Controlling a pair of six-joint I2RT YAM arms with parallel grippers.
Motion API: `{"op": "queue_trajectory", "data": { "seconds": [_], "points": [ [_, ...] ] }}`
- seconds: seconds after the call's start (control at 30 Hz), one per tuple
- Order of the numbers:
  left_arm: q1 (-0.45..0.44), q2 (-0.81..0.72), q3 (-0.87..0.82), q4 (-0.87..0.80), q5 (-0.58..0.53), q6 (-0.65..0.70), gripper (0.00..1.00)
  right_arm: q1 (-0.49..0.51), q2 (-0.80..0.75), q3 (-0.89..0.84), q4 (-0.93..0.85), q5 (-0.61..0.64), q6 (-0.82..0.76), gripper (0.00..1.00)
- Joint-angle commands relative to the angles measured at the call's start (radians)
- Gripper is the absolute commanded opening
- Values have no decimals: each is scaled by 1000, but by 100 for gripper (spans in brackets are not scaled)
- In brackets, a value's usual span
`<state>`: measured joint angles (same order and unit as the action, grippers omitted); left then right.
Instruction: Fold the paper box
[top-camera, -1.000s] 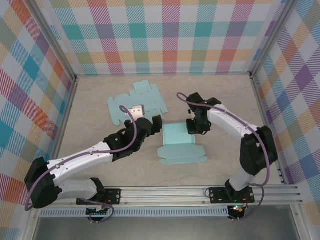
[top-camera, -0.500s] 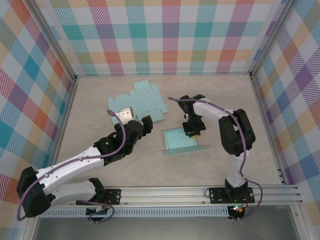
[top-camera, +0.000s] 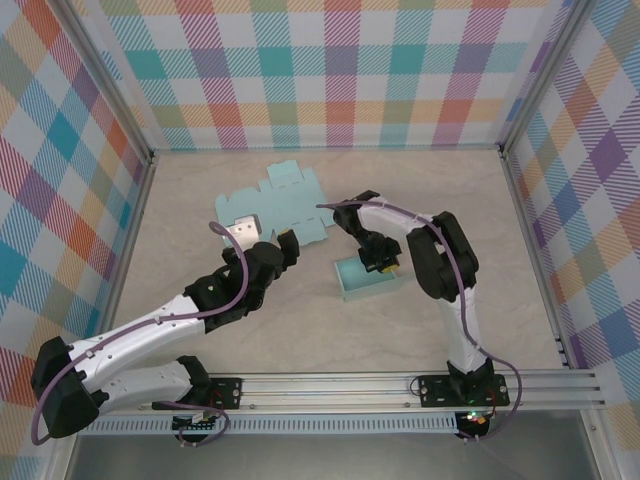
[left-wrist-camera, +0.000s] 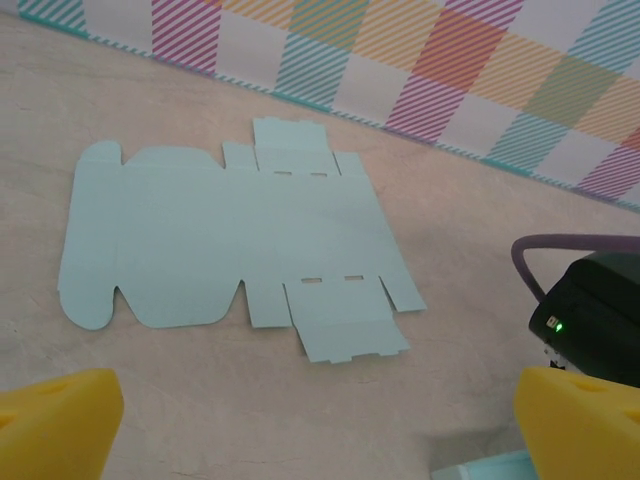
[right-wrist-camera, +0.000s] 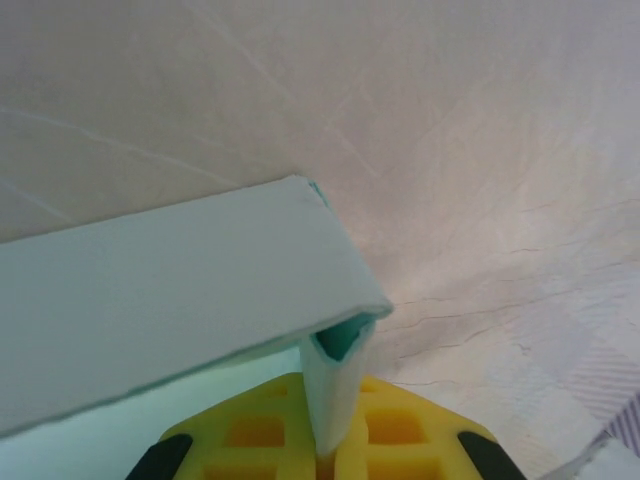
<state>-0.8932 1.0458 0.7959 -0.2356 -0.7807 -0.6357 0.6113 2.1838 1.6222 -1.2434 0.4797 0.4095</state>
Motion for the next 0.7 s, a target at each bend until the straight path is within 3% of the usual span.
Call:
{"op": "queue_trajectory", "data": {
  "seconds": [0.0, 0.13, 0.23, 0.27, 0.4, 0.67],
  "points": [
    [11, 3, 2, -20, -41, 15, 100, 0, 136, -50, 123, 74, 82, 0],
    [11, 20, 14, -34, -48, 18, 100, 8, 94, -54, 131, 39, 78, 0],
    [11, 34, 27, -78, -48, 19, 100, 8, 24, -61, 127, 33, 67, 16],
    [12, 37, 33, -84, -46, 21, 100, 8, -4, -65, 126, 33, 62, 28],
    [14, 66, 57, -116, -35, 34, 100, 8, -107, -74, 119, 16, 41, 59],
    [26, 131, 105, -152, -10, 42, 100, 8, -239, -54, 104, -27, -1, 75]
  ]
}}
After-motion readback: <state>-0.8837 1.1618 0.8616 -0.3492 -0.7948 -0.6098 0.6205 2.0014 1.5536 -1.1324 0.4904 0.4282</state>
